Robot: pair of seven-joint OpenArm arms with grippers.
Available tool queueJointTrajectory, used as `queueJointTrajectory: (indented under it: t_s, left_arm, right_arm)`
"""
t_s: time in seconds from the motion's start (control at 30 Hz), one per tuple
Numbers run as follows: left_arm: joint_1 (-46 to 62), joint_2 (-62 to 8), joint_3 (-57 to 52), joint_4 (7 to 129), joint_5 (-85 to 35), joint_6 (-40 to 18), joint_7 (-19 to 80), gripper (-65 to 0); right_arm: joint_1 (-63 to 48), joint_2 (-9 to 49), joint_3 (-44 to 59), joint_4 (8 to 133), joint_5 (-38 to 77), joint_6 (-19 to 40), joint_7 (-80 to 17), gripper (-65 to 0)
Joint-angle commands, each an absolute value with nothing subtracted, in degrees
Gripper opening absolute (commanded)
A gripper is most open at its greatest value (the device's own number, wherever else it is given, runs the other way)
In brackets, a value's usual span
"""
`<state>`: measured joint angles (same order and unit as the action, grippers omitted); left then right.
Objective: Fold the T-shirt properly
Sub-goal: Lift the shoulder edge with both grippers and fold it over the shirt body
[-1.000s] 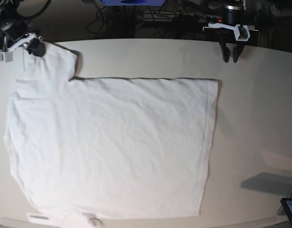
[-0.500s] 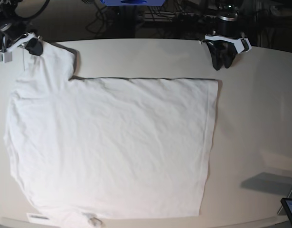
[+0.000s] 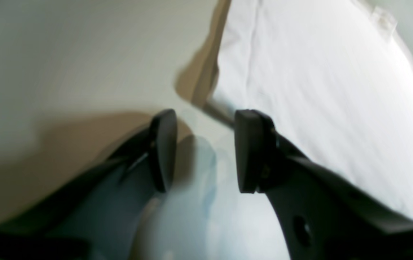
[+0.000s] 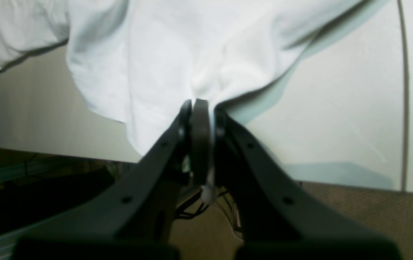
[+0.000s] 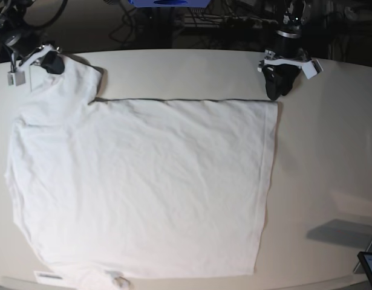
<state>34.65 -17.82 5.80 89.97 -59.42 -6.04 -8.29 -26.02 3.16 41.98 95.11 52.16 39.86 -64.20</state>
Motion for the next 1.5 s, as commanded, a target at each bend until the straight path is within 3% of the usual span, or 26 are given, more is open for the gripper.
queueJointTrajectory:
  t_s: [0.0, 0.67, 0.73, 0.8, 0.83, 1.2, 1.47]
  left_arm:
    - [34.2, -18.2, 5.7, 89.5, -61.4, -5.7, -6.3, -38.6]
    - [26.8, -15.3, 6.2, 88.7, -61.7, -5.7, 4.2, -39.6]
    - [26.9, -15.1, 6.2, 88.7, -61.7, -5.8, 4.1, -45.3]
    - [27.1, -15.0, 5.9, 88.7, -61.7, -5.8, 4.2, -60.6]
    - [27.2, -15.0, 5.8, 88.7, -61.7, -5.8, 4.2, -65.0]
    - [31.6, -17.2, 5.7, 91.9, -61.7, -5.8, 4.3, -65.0]
    - [35.6, -19.6, 5.6, 98.6, -61.6, -5.8, 4.2, -65.0]
  right_arm:
    - [-26.2, 3.8, 42.2, 95.9, 52.4, 40.0, -64.2, -65.0]
    - [-26.2, 4.0, 42.2, 95.8, 52.4, 40.0, -64.2, -65.0]
    - [-26.2, 4.0, 42.2, 95.8, 52.4, 40.0, -64.2, -65.0]
    - [-26.2, 4.0, 42.3, 95.8, 52.4, 40.0, -64.2, -65.0]
    - [-26.2, 4.0, 42.4, 95.8, 52.4, 40.0, -64.2, -65.0]
    - [-26.5, 5.4, 42.7, 97.0, 52.5, 40.0, -64.1, -65.0]
    - [-29.4, 5.5, 46.5, 107.1, 52.5, 40.0, -63.3, -64.9]
